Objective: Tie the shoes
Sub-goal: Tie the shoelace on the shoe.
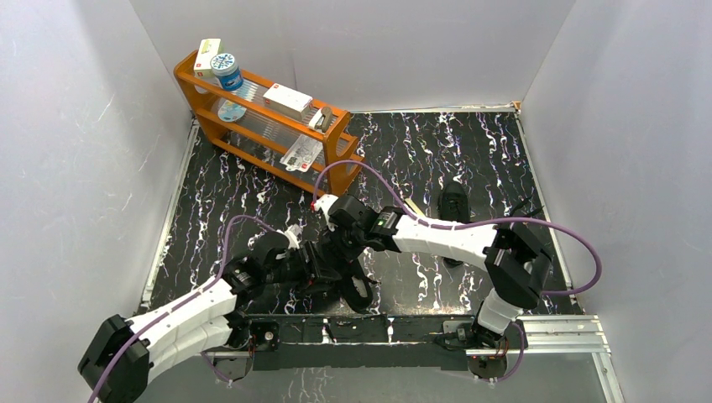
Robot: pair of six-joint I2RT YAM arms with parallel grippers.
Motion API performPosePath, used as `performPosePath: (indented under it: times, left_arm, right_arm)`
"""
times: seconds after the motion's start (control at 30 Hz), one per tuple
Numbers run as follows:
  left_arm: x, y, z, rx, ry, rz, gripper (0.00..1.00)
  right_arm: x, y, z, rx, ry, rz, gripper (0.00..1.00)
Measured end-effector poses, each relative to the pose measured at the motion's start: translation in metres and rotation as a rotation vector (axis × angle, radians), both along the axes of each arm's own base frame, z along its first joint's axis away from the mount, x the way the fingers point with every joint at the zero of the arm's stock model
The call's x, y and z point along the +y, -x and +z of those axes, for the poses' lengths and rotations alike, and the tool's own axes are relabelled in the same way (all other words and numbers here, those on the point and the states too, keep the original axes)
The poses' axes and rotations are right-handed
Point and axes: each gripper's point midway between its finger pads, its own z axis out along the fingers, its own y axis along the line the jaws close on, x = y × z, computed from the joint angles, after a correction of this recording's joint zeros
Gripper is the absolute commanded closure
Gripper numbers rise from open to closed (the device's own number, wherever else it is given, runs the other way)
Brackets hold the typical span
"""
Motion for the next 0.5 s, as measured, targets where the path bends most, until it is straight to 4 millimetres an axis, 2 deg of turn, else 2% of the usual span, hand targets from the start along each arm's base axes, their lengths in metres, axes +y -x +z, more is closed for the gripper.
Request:
performPosePath:
  times: [0.1, 0.27, 0.5]
  left_arm:
    - [0.001, -0.004, 0.004, -0.018, 0.018, 0.034, 0.44]
    - [0.007, -0.004, -0.009, 0.018, 0.009, 0.087, 0.44]
    - [0.008, -0.009, -0.020, 0.041, 0.034, 0.149, 0.54]
  right_arm:
    - [0.000, 0.000, 0.001, -0.002, -0.010, -0.001, 0.96]
    - [-0.005, 0.002, -0.001, 0.011, -0.012, -0.003, 0.96]
    - [-0.005, 0.003, -0.001, 0.026, -0.018, -0.001, 0.97]
